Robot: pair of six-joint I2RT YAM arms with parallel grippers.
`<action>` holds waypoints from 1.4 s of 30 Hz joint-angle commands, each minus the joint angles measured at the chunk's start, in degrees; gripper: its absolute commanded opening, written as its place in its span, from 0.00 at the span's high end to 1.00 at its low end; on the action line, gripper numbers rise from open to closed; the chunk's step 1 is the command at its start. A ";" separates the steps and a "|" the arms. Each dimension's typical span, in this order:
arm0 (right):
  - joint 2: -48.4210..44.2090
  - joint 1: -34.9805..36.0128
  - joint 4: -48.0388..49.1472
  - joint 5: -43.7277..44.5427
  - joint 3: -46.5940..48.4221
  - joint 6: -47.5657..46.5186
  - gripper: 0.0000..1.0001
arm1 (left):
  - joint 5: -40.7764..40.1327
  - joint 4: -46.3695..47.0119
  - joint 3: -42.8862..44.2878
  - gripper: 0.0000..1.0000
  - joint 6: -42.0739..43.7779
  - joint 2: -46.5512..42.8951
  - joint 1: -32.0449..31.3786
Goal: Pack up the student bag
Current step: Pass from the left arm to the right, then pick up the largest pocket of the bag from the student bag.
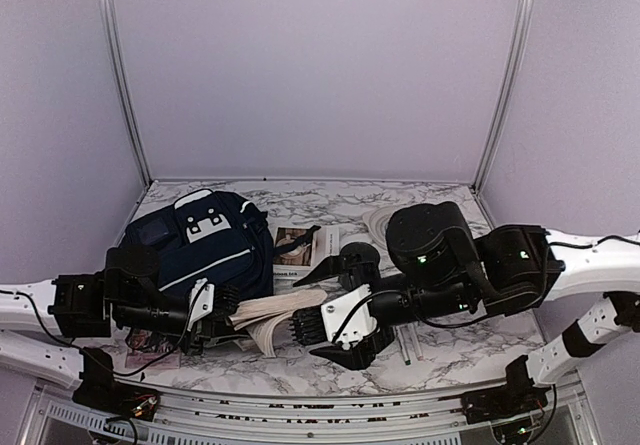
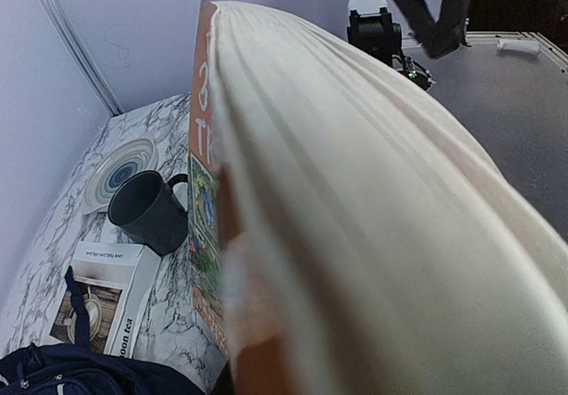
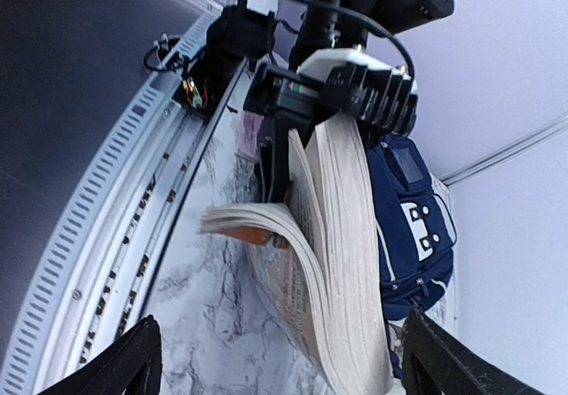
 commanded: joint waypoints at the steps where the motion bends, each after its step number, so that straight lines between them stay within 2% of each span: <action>1: 3.97 0.27 -4.08 9.55 4.15 -11.76 0.10 | 4.43 0.38 4.08 1.00 1.18 -0.45 0.14; 5: 9.52 0.22 -6.48 13.81 7.53 -11.89 0.10 | 4.84 -1.19 4.59 1.00 1.55 0.52 0.14; 7: 11.71 0.20 -9.05 13.97 9.61 -10.92 0.18 | 5.36 -1.62 5.06 1.00 1.84 1.17 0.14; 12: 13.73 0.20 -10.11 12.53 10.93 -8.03 0.58 | 5.70 -3.94 5.86 1.00 2.25 2.68 0.14; 16: 14.08 0.27 -12.01 9.12 11.55 -4.45 1.00 | 6.16 -5.06 6.86 1.00 2.18 3.14 0.14; 18: 13.73 0.07 -13.31 9.34 11.33 -2.26 1.00 | 6.44 -5.57 7.19 0.98 1.29 2.36 0.14; 21: 10.67 -1.44 -12.71 9.11 8.78 2.03 1.00 | 6.48 -6.39 7.26 0.33 -1.20 -0.11 0.14; 22: 9.02 -2.75 -11.57 8.43 7.47 4.10 1.00 | 6.30 -6.69 7.31 0.26 -1.93 -1.06 0.14; 23: 7.29 -5.01 -10.13 7.53 5.58 6.28 1.00 | 5.48 -7.05 7.53 0.23 -2.78 -2.39 0.21; 26: 0.72 -10.90 -4.05 5.64 -1.80 13.40 1.00 | 2.10 -10.60 9.87 0.23 -6.44 -3.27 1.69; 30: -9.13 -17.05 5.91 4.98 -9.74 21.49 1.00 | -5.52 -20.78 15.05 0.27 -10.57 0.43 5.26; 34: -17.82 -21.26 13.29 4.41 -15.54 27.32 1.00 | -12.93 -27.13 15.75 0.26 -13.24 7.38 10.15; 38: -20.40 -21.95 15.87 5.01 -18.01 30.40 1.00 | -15.69 -30.05 16.42 0.23 -13.90 17.30 12.91; 40: -19.99 -21.96 16.27 4.27 -18.20 31.16 1.00 | -17.08 -31.94 17.96 0.33 -13.56 21.34 13.06; 42: -18.72 -21.94 16.04 3.39 -17.89 31.90 1.00 | -19.73 -32.69 18.07 0.54 -13.29 23.97 13.38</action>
